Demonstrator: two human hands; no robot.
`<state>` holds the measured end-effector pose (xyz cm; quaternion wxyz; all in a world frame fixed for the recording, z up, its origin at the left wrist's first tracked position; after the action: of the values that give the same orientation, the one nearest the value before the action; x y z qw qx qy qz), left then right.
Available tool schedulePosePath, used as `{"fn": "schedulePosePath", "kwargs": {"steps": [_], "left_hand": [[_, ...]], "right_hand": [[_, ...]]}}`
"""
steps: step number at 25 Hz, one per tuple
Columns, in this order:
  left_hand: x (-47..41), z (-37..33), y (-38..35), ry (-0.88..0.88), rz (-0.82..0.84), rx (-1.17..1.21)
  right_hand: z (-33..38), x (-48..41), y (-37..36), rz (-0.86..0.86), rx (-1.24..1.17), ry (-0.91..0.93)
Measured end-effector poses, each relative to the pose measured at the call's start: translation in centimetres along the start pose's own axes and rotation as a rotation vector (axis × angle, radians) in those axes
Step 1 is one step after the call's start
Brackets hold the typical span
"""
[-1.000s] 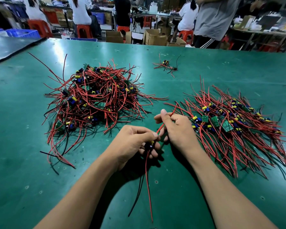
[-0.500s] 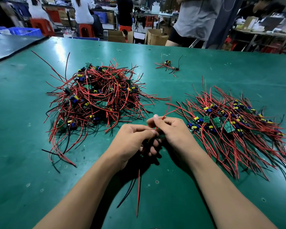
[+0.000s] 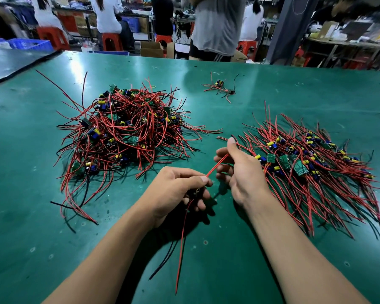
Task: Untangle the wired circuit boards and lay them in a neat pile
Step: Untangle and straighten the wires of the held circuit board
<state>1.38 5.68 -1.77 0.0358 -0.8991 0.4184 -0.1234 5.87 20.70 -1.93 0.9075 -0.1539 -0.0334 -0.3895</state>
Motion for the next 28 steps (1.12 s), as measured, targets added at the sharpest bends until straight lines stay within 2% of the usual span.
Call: {"fn": "schedulePosePath", "kwargs": {"steps": [4,7,9,11,15,17,19,22,25,28], "left_hand": [[0.0,0.0,0.1,-0.009,0.015,-0.027],[0.0,0.0,0.1,-0.016,0.006,-0.053],[-0.1,0.1,0.2,-0.014,-0.021,-0.014],[-0.2,0.1,0.4,-0.008,-0.053,0.056],[-0.4,0.0,0.7,-0.011,-0.101,0.164],[-0.4,0.0,0.7,0.014,-0.090,0.211],[-0.2,0.1,0.8,0.081,-0.055,0.279],[-0.2,0.0,0.6,0.124,-0.007,0.319],[-0.2,-0.2,0.6,0.069,-0.021,0.263],[-0.3,-0.2,0.7,0.019,-0.028,0.156]], "right_hand": [[-0.3,0.1,0.0,0.108,-0.290,-0.326],[-0.7,0.4,-0.1,0.192,-0.431,-0.432],[-0.7,0.3,-0.2,0.200,-0.410,-0.376],[-0.5,0.5,-0.5,0.239,-0.274,-0.260],[-1.6,2.6,-2.7,0.527,-0.025,-0.219],[-1.9,3.5,-3.7,0.646,-0.054,-0.212],[-1.9,3.8,-4.1,0.687,-0.090,-0.189],[-1.7,3.0,-3.8,0.613,-0.066,-0.070],[-1.1,1.3,-2.4,0.394,0.128,0.109],[-0.7,-0.1,-0.8,0.205,0.198,0.174]]}}
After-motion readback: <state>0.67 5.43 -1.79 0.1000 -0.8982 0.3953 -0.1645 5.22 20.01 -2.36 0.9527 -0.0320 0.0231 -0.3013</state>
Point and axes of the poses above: each hand's wrist, its own x-axis away from the middle knuckle, its own y-axis out of the back of the hand, z = x × y, the point moved 5 cm from there along -x, towards the middle knuckle, and after that the axes turned 1 degree about x, right-handed, at the moved point
